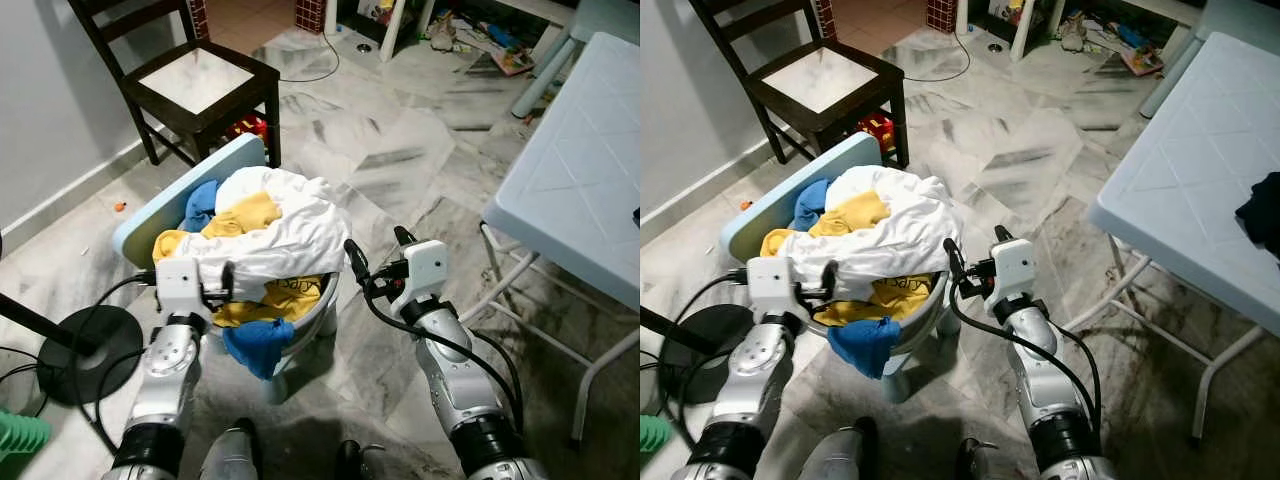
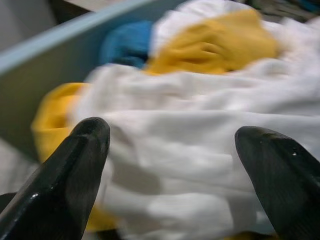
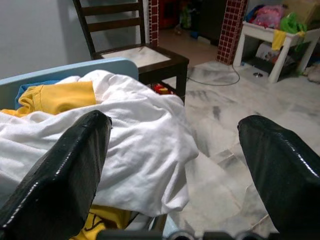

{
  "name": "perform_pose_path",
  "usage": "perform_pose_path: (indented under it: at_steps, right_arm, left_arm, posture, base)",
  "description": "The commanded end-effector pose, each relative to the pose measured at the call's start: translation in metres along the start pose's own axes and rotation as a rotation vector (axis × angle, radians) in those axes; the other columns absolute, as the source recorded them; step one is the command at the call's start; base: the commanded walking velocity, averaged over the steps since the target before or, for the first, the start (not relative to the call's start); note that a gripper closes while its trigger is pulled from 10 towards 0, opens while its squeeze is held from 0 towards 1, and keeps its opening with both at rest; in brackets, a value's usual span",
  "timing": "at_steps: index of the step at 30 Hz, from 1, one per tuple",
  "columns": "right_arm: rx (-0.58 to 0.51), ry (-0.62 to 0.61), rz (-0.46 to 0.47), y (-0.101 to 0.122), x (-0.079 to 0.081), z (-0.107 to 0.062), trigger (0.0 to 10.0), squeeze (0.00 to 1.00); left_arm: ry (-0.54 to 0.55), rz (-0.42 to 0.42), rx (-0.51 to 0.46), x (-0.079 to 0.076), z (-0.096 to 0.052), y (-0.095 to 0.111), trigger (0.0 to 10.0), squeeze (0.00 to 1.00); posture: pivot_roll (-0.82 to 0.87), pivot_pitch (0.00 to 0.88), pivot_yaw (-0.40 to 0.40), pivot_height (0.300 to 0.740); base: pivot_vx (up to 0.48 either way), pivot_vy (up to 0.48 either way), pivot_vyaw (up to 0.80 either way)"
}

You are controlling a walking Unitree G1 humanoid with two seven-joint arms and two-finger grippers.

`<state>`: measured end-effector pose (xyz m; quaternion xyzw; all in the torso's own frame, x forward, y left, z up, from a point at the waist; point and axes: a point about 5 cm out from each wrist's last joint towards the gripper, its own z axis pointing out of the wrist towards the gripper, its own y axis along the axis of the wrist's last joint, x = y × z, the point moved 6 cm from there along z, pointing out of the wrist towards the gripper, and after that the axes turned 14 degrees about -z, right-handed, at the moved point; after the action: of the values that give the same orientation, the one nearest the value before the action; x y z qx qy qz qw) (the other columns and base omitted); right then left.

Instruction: Hang hanger

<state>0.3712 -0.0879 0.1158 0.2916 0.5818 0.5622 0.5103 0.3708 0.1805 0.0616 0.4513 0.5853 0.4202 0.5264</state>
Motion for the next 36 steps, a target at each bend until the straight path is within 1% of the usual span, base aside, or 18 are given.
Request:
perform_pose_path:
  at_steps: [1,2,3,5,6,7,9,11,15,18,19,22,24,27,29,33,36]
  right_arm:
    - [0.003,-0.002,-0.021,-0.001,-0.004,-0.005,10.0,0.00]
    - [0.002,-0.001,-0.022,0.000,-0.005,-0.006,10.0,0.00]
    - [0.007,0.021,-0.017,-0.001,-0.001,-0.008,10.0,0.00]
    - [0.016,0.103,-0.011,-0.002,0.012,-0.012,10.0,0.00]
    - [0.020,0.129,-0.010,-0.003,0.016,-0.014,10.0,0.00]
    - [0.027,0.183,-0.011,-0.005,0.024,-0.018,10.0,0.00]
    - [0.049,0.218,0.006,-0.010,0.028,-0.023,10.0,0.00]
    - [0.076,0.235,-0.022,-0.017,0.027,-0.030,10.0,0.00]
    - [0.082,0.228,-0.028,-0.018,0.024,-0.032,10.0,0.00]
    - [0.085,0.230,-0.029,-0.017,0.024,-0.032,10.0,0.00]
    - [0.090,0.247,-0.039,-0.017,0.028,-0.033,10.0,0.00]
    - [0.094,0.256,-0.039,-0.017,0.031,-0.034,10.0,0.00]
    - [0.097,0.260,-0.042,-0.017,0.032,-0.035,10.0,0.00]
    - [0.101,0.264,-0.044,-0.018,0.032,-0.037,10.0,0.00]
    - [0.107,0.267,-0.046,-0.019,0.032,-0.038,10.0,0.00]
    - [0.113,0.269,-0.050,-0.019,0.031,-0.039,10.0,0.00]
    - [0.116,0.270,-0.055,-0.019,0.030,-0.038,10.0,0.00]
  left_arm:
    - [-0.021,-0.007,0.022,-0.004,0.002,-0.007,10.0,0.00]
    - [-0.028,-0.012,0.026,-0.006,0.004,-0.008,10.0,0.00]
    - [-0.040,-0.034,0.043,-0.009,0.008,-0.010,0.0,0.00]
    - [-0.048,-0.061,0.064,-0.012,0.012,-0.013,0.0,0.00]
    - [-0.050,-0.069,0.070,-0.013,0.013,-0.014,0.0,0.00]
    - [-0.048,-0.073,0.067,-0.012,0.015,-0.013,0.0,0.00]
    - [-0.045,-0.072,0.066,-0.012,0.016,-0.012,0.0,0.00]
    - [-0.034,-0.089,0.063,-0.011,0.017,-0.013,0.0,0.00]
    - [-0.024,-0.115,0.064,-0.010,0.018,-0.014,0.0,0.00]
    - [-0.032,-0.118,0.056,-0.013,0.019,-0.013,0.0,0.00]
    - [-0.065,-0.103,0.035,-0.020,0.018,-0.012,0.0,0.00]
    - [-0.096,-0.072,0.019,-0.026,0.016,-0.011,0.0,0.00]
    - [-0.106,-0.070,0.011,-0.028,0.014,-0.012,0.0,0.00]
    - [-0.117,-0.064,0.008,-0.029,0.012,-0.014,0.0,0.00]
    - [-0.147,-0.027,-0.002,-0.033,0.009,-0.015,0.0,0.00]
    - [-0.163,-0.006,-0.028,-0.036,0.007,-0.013,0.0,0.00]
    - [-0.220,0.027,-0.047,-0.046,0.005,-0.011,0.0,0.00]
  posture:
    - [0.11,0.219,-0.091,0.740]
    - [0.11,0.220,-0.091,0.740]
    - [0.10,0.221,-0.090,0.740]
    - [0.08,0.224,-0.088,0.740]
    - [0.08,0.224,-0.088,0.740]
    - [0.07,0.225,-0.085,0.740]
    - [0.06,0.228,-0.086,0.740]
    - [0.05,0.232,-0.087,0.740]
    - [0.05,0.234,-0.090,0.740]
    - [0.04,0.236,-0.090,0.740]
    - [0.04,0.236,-0.091,0.740]
    - [0.04,0.237,-0.093,0.740]
    - [0.04,0.237,-0.094,0.740]
    - [0.04,0.240,-0.098,0.740]
    - [0.04,0.243,-0.102,0.740]
    - [0.04,0.249,-0.108,0.740]
    - [0.04,0.250,-0.111,0.740]
  base:
    - [0.000,0.000,0.00]
    - [0.000,0.000,0.00]
    - [0.000,0.000,0.00]
    - [0.000,0.000,0.00]
    - [0.000,0.000,0.00]
    - [0.000,0.000,0.00]
    - [0.000,0.000,0.00]
    - [0.000,0.000,0.00]
    - [0.000,0.000,0.00]
    - [0.000,0.000,0.00]
    - [0.000,0.000,0.00]
    - [0.000,0.000,0.00]
    - [0.000,0.000,0.00]
    - [0.000,0.000,0.00]
    - [0.000,0.000,0.00]
    - [0.000,0.000,0.00]
    - [0.000,0.000,0.00]
